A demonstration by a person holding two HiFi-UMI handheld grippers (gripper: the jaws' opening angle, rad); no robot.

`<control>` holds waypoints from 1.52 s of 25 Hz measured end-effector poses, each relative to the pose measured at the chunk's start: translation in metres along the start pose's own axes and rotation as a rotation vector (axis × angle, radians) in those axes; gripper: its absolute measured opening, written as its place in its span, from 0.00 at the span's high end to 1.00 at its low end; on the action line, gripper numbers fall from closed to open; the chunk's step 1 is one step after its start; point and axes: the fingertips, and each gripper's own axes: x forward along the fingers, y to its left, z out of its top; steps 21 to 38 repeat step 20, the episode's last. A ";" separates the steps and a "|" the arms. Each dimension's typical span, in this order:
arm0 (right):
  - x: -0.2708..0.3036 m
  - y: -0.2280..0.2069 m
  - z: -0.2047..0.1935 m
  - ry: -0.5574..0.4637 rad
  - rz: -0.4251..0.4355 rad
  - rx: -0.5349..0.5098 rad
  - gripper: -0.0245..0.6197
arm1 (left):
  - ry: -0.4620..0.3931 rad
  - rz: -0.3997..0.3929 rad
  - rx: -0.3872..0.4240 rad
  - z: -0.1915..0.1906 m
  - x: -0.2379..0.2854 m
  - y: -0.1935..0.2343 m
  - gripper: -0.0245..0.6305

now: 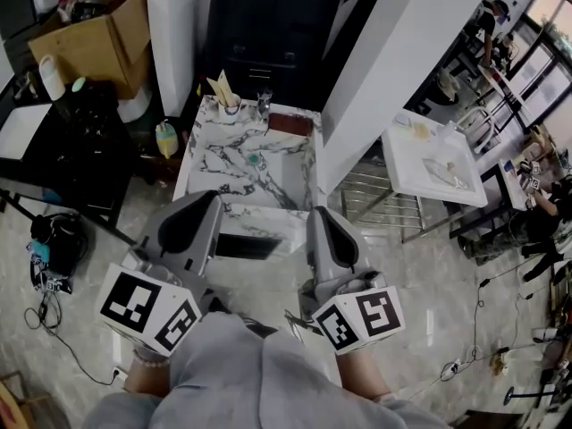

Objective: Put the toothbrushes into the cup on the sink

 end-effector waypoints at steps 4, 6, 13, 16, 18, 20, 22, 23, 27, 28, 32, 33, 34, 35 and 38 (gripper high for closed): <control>0.000 0.004 -0.002 0.000 0.010 0.002 0.96 | -0.002 0.009 -0.001 -0.001 -0.004 0.002 0.95; 0.000 0.006 -0.003 0.001 0.014 0.005 0.96 | -0.008 0.019 -0.007 0.001 -0.006 0.005 0.95; 0.000 0.009 -0.003 0.005 0.020 0.009 0.96 | -0.011 0.027 -0.016 0.003 -0.007 0.006 0.95; 0.001 0.010 -0.005 0.004 0.024 0.015 0.96 | -0.011 0.023 -0.013 0.001 -0.008 0.006 0.95; 0.002 0.012 -0.006 0.004 0.031 0.016 0.96 | -0.011 0.023 -0.013 0.001 -0.008 0.006 0.95; 0.003 0.015 -0.007 0.005 0.038 0.017 0.96 | -0.009 0.025 -0.013 0.001 -0.008 0.006 0.95; 0.003 0.015 -0.007 0.005 0.038 0.017 0.96 | -0.009 0.025 -0.013 0.001 -0.008 0.006 0.95; 0.003 0.015 -0.007 0.005 0.038 0.017 0.96 | -0.009 0.025 -0.013 0.001 -0.008 0.006 0.95; 0.003 0.015 -0.007 0.005 0.038 0.017 0.96 | -0.009 0.025 -0.013 0.001 -0.008 0.006 0.95; 0.003 0.015 -0.007 0.005 0.038 0.017 0.96 | -0.009 0.025 -0.013 0.001 -0.008 0.006 0.95; 0.003 0.015 -0.007 0.005 0.038 0.017 0.96 | -0.009 0.025 -0.013 0.001 -0.008 0.006 0.95; 0.003 0.015 -0.007 0.005 0.038 0.017 0.96 | -0.009 0.025 -0.013 0.001 -0.008 0.006 0.95; 0.003 0.015 -0.007 0.005 0.038 0.017 0.96 | -0.009 0.025 -0.013 0.001 -0.008 0.006 0.95; 0.003 0.015 -0.007 0.005 0.038 0.017 0.96 | -0.009 0.025 -0.013 0.001 -0.008 0.006 0.95; 0.003 0.015 -0.007 0.005 0.038 0.017 0.96 | -0.009 0.025 -0.013 0.001 -0.008 0.006 0.95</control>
